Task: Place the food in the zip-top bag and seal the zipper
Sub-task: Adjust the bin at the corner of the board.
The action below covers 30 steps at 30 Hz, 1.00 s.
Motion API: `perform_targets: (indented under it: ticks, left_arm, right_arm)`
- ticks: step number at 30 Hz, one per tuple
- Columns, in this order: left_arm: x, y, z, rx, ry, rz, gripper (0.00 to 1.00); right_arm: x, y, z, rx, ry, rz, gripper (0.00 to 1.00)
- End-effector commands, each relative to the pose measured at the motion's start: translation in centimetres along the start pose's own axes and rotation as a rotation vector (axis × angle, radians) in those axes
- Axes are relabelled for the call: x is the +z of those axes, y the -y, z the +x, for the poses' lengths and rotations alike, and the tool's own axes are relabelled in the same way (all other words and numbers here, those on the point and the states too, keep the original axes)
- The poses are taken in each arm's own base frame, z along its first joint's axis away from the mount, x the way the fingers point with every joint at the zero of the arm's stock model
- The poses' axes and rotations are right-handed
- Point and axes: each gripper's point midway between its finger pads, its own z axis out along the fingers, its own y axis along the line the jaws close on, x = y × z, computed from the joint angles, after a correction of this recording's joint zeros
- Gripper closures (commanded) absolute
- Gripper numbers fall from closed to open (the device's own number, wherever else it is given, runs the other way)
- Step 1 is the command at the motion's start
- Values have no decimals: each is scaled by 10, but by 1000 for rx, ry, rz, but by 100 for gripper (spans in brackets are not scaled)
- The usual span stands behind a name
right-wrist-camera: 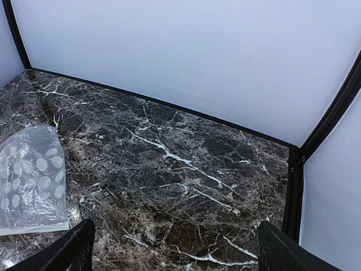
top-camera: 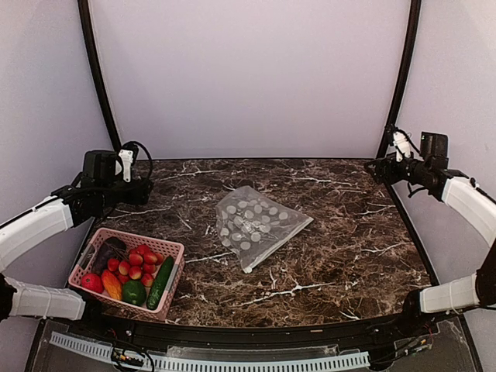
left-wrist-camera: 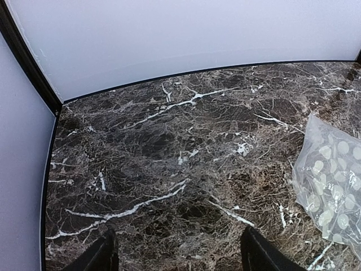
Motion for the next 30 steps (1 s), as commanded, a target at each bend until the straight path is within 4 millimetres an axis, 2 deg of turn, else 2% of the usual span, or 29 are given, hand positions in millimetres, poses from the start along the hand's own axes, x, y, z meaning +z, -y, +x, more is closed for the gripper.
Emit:
perform_targets:
  ticks: [1, 4, 7, 10, 14, 15, 16, 20, 24, 30]
  left_arm:
    - [-7, 4, 4, 20, 18, 18, 26]
    - [-11, 9, 7, 10, 19, 47, 29]
    - [-19, 17, 9, 11, 7, 94, 33]
    - [-29, 23, 14, -1, -37, 134, 40]
    - [-43, 51, 23, -16, -128, 243, 45]
    - [-46, 55, 31, -12, -169, 248, 46]
    - [-51, 68, 32, -10, -191, 278, 46]
    - [-66, 103, 55, 2, -325, 332, 48]
    - [-80, 128, 88, 37, -474, 331, 48]
    - [-93, 140, 142, 1, -726, 250, 47]
  right_arm:
    - [7, -17, 2, -133, -5, -86, 3]
    - [6, -27, 2, -239, -36, -149, 3]
    - [8, -53, 3, -341, -58, -255, 10]
    - [13, -77, 16, -457, -126, -349, 19]
    - [21, -103, 38, -536, -184, -441, 29]
    - [23, -108, 41, -533, -186, -460, 30]
    - [25, -113, 44, -521, -186, -481, 32]
    - [28, -132, 52, -441, -171, -572, 34]
    - [32, -148, 56, -423, -163, -638, 35]
    - [41, -171, 67, -457, -201, -682, 36]
